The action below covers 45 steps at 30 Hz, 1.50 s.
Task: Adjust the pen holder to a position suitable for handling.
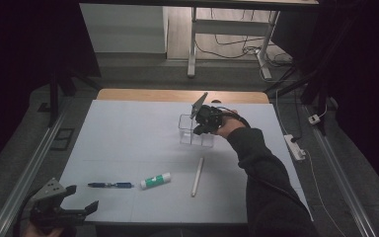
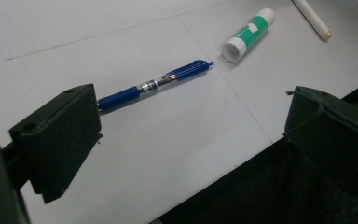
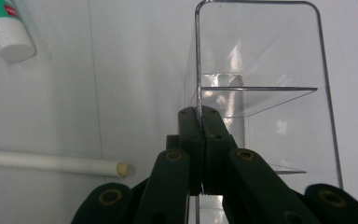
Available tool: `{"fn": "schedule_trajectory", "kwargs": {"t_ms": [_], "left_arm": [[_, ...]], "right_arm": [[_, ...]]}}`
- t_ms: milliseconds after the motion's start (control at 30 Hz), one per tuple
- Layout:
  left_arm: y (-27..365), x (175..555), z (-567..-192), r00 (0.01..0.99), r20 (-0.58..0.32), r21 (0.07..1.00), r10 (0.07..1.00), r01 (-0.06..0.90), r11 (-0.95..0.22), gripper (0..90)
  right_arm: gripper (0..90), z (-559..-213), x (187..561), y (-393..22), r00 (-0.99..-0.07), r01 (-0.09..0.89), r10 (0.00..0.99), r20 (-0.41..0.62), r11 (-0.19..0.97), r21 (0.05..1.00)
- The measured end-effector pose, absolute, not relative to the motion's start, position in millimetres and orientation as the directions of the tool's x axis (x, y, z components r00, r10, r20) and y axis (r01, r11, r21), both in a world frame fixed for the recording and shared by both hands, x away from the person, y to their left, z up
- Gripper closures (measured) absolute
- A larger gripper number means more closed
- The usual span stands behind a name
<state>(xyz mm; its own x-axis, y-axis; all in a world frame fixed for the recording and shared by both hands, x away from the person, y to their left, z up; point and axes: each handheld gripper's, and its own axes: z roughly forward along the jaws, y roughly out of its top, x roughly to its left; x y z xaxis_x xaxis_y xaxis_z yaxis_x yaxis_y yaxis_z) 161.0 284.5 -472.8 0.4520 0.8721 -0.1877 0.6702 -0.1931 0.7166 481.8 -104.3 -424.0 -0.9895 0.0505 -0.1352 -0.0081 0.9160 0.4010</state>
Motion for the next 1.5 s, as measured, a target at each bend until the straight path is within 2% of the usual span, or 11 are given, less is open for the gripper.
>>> {"fn": "schedule_trajectory", "kwargs": {"t_ms": [267,533,667,1200,1500], "left_arm": [[284.5,160.9,-472.8,0.453,-0.185,0.717,0.872,0.669,-0.196,3.9],[284.4,160.8,-472.7,0.455,-0.184,0.717,0.871,0.668,-0.198,3.9],[284.5,160.7,-472.7,0.456,-0.184,0.717,0.871,0.668,-0.198,3.9],[284.4,160.9,-472.7,0.456,-0.185,0.717,0.871,0.669,-0.198,3.9],[284.1,160.9,-472.7,0.456,-0.182,0.716,0.871,0.669,-0.201,4.0]], "right_arm": [[88.6,-417.3,466.3,-83.5,-0.995,-0.046,-0.002,-0.097,0.892,0.450],[88.6,-426.5,454.8,-65.1,-0.996,-0.071,-0.043,-0.073,0.891,0.448],[88.6,-429.9,455.0,-63.1,-0.995,-0.092,-0.068,-0.073,0.906,0.412],[88.4,-435.2,456.6,-65.3,-0.998,-0.061,-0.040,-0.053,0.876,0.478],[86.6,-434.2,458.6,-65.7,-0.997,-0.073,-0.050,-0.062,0.881,0.468]]}}
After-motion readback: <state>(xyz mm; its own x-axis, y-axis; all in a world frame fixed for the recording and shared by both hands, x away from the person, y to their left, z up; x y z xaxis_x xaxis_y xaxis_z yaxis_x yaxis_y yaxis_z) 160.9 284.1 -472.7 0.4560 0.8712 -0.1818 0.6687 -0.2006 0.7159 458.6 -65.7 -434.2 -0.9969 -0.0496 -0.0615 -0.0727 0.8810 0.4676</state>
